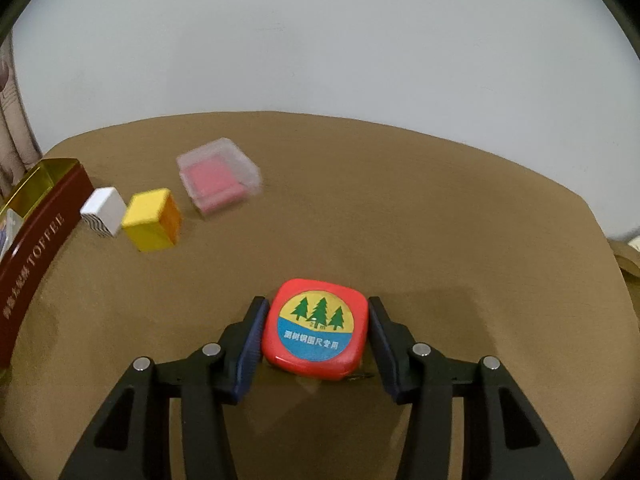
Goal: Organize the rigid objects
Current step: 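Grasp the yellow cube with the left gripper while the right holds the tape measure, then carry the yellow cube into the tin and open the left gripper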
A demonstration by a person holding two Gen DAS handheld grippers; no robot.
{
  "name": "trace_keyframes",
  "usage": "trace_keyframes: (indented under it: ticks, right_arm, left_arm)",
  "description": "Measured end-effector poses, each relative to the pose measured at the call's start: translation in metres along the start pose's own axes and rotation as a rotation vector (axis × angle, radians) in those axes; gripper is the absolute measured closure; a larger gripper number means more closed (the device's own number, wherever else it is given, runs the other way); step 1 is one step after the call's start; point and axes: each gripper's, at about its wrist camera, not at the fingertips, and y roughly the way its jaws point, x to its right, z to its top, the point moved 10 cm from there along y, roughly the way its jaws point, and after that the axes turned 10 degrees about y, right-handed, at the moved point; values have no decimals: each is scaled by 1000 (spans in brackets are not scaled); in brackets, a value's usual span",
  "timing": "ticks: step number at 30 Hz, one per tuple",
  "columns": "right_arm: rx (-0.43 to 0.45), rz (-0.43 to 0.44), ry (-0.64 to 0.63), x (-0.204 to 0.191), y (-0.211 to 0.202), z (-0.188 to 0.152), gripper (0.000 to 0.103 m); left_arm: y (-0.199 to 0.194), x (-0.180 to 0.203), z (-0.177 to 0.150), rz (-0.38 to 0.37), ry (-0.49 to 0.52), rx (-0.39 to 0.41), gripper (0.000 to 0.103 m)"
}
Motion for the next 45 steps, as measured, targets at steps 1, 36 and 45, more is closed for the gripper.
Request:
trace_keyframes:
  ticks: [1, 36, 45]
  right_arm:
    - [-3, -1, 9, 7, -3, -3, 53]
    - [-5, 51, 51, 45, -2, -2, 51]
    - [-6, 33, 36, 33, 7, -3, 51]
  left_arm:
    - [-1, 17, 8, -31, 12, -2, 19]
    - [147, 180, 90, -301, -146, -357, 76]
    - [130, 176, 81, -300, -69, -298, 76]
